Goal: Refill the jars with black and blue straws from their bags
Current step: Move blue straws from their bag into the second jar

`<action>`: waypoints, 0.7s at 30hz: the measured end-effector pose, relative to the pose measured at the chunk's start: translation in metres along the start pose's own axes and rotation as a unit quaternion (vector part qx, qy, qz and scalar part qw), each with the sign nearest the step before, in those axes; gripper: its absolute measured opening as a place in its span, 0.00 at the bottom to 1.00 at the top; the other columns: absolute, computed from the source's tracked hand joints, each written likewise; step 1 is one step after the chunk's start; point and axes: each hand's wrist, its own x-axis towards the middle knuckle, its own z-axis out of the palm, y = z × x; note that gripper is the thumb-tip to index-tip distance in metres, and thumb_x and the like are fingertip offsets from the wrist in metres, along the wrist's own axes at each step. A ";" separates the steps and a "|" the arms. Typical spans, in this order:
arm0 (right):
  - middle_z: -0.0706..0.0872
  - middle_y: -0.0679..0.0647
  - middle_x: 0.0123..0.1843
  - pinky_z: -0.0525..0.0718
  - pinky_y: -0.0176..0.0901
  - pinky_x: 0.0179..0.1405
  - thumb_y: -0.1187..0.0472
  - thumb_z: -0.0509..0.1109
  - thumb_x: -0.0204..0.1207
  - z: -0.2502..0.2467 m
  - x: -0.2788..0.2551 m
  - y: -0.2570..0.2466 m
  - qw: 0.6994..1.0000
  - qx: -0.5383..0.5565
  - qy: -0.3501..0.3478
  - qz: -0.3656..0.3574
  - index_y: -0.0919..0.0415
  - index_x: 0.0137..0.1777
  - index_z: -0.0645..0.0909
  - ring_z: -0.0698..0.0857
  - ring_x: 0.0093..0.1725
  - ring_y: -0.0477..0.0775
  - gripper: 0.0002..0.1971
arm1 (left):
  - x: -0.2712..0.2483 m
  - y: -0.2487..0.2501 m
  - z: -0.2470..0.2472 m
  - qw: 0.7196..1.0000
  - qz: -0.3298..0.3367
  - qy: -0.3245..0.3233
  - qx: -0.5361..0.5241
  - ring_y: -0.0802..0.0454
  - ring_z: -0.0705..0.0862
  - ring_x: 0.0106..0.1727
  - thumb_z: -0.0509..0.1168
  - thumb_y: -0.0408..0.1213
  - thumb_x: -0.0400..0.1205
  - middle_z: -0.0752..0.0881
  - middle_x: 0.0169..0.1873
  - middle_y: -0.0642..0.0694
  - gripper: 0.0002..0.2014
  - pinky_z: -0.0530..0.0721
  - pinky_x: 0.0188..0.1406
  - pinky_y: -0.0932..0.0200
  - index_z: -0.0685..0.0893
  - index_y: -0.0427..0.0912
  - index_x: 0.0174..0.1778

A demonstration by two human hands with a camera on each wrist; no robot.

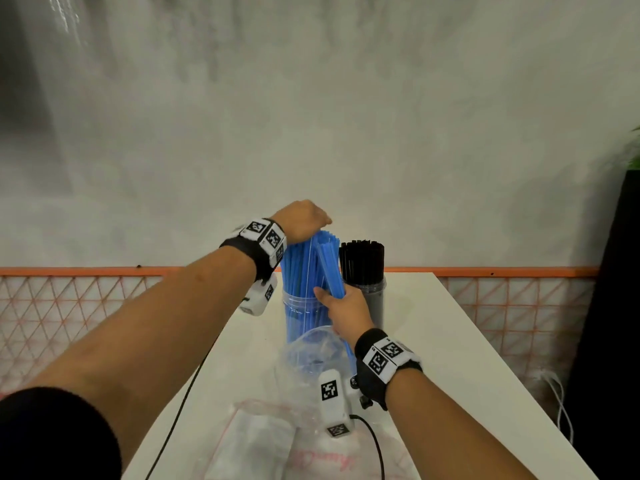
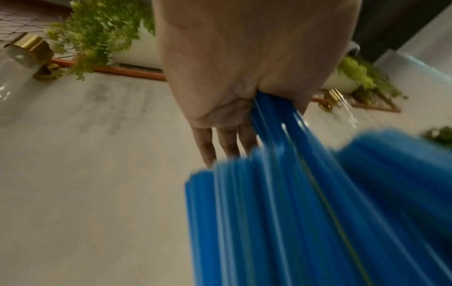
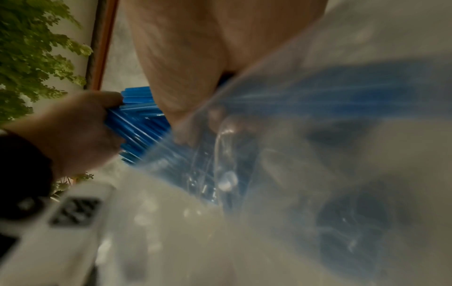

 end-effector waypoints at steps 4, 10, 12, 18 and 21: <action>0.80 0.43 0.27 0.74 0.28 0.22 0.59 0.73 0.76 0.000 -0.002 -0.002 1.000 0.000 -0.001 -0.008 0.50 0.43 0.82 0.76 0.19 0.33 0.04 | -0.014 -0.015 0.035 1.000 -0.004 0.014 -0.015 0.43 0.77 0.72 0.43 0.56 0.90 0.80 0.73 0.43 0.25 0.68 0.74 0.48 0.81 0.47 0.65; 0.78 0.41 0.20 0.71 0.27 0.17 0.62 0.72 0.77 -0.006 -0.013 -0.005 0.999 0.041 -0.012 0.004 0.57 0.44 0.82 0.73 0.18 0.37 0.02 | -0.014 -0.021 0.043 1.000 0.020 0.016 0.007 0.52 0.65 0.82 0.43 0.59 0.89 0.67 0.83 0.53 0.28 0.57 0.80 0.52 0.67 0.54 0.83; 0.80 0.39 0.21 0.72 0.23 0.20 0.62 0.71 0.78 -0.012 -0.023 0.001 0.999 0.039 -0.018 -0.016 0.59 0.49 0.85 0.76 0.20 0.36 0.03 | -0.013 -0.021 0.045 0.999 0.026 0.036 0.017 0.51 0.67 0.81 0.45 0.58 0.89 0.68 0.82 0.53 0.27 0.61 0.79 0.51 0.68 0.54 0.82; 0.76 0.46 0.22 0.76 0.40 0.27 0.61 0.71 0.77 -0.030 -0.041 0.014 1.000 -0.007 0.005 -0.001 0.63 0.39 0.79 0.71 0.24 0.48 0.08 | -0.015 -0.021 0.046 0.998 0.026 0.044 0.033 0.50 0.68 0.81 0.47 0.62 0.88 0.69 0.82 0.53 0.28 0.64 0.79 0.48 0.68 0.54 0.82; 0.77 0.49 0.23 0.78 0.39 0.32 0.62 0.70 0.78 -0.036 -0.050 0.014 1.000 -0.014 -0.014 0.013 0.63 0.37 0.78 0.73 0.28 0.51 0.09 | -0.024 -0.009 0.037 0.995 0.051 0.045 0.067 0.47 0.60 0.85 0.47 0.58 0.89 0.65 0.84 0.49 0.28 0.57 0.83 0.42 0.68 0.50 0.82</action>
